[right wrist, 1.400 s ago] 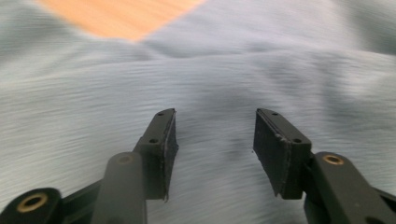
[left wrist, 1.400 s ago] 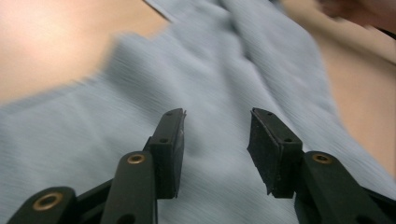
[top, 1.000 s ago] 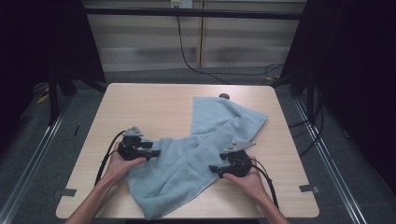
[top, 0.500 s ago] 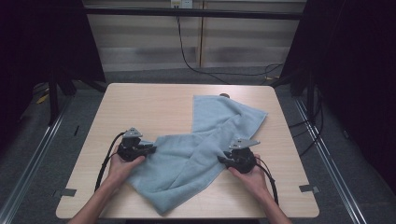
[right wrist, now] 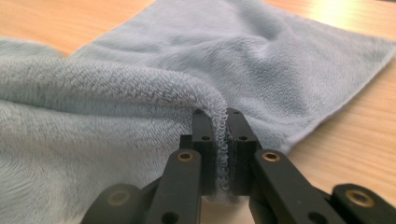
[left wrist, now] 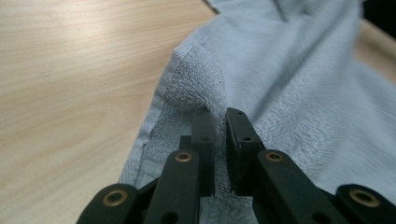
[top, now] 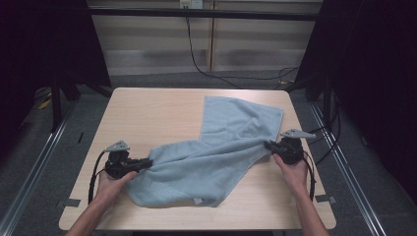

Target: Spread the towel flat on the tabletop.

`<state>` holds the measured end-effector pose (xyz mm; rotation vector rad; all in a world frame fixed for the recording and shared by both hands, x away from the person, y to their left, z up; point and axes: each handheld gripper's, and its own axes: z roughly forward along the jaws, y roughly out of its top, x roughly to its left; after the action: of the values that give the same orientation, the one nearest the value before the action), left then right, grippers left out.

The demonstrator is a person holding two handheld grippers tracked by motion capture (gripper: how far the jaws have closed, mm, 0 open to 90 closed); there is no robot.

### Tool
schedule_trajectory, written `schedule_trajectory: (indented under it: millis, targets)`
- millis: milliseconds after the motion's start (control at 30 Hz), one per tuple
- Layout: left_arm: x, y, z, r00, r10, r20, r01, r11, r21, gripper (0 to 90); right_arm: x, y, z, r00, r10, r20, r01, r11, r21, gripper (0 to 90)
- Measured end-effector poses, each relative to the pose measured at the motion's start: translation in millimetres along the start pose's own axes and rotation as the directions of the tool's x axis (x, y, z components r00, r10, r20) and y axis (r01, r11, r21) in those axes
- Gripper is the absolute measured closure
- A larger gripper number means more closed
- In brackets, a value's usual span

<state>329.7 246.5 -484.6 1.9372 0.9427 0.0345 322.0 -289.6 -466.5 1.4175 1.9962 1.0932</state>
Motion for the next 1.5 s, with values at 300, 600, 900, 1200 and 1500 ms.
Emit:
schedule_trajectory:
  millis: [300, 600, 900, 1200, 1500]
  targets:
    - [10.8, 3.3, 7.9, 0.9997, -0.018, -0.017, 0.018, 0.9998, -0.012, 77.9, 14.9, 5.8, 25.3, 0.9998, -0.005, -0.020, 0.005, 1.000, 0.001, 60.6]
    - [-12.2, 3.4, -15.9, 0.9981, 0.048, 0.038, -0.045, 0.9966, -0.068, 61.3, 78.4, -17.8, -25.1, 0.9719, -0.035, -0.233, 0.031, 0.999, -0.022, 51.6]
    - [-19.1, -14.6, 25.4, 0.9908, 0.134, -0.013, -0.133, 0.9892, 0.061, 67.9, 136.3, -55.1, -21.3, 0.8857, -0.115, -0.450, 0.173, 0.981, 0.089, 49.2]
    - [-8.3, -5.5, 40.8, 0.9795, 0.145, -0.141, -0.135, 0.9880, 0.074, 86.4, 167.8, -59.6, -7.9, 0.8109, -0.145, -0.567, 0.229, 0.970, 0.079, 33.9]
    - [-3.6, -4.9, 38.5, 0.9898, 0.088, -0.112, -0.081, 0.9947, 0.063, 85.8, 179.9, -56.4, 7.1, 0.8327, -0.217, -0.510, 0.293, 0.953, 0.074, 74.4]
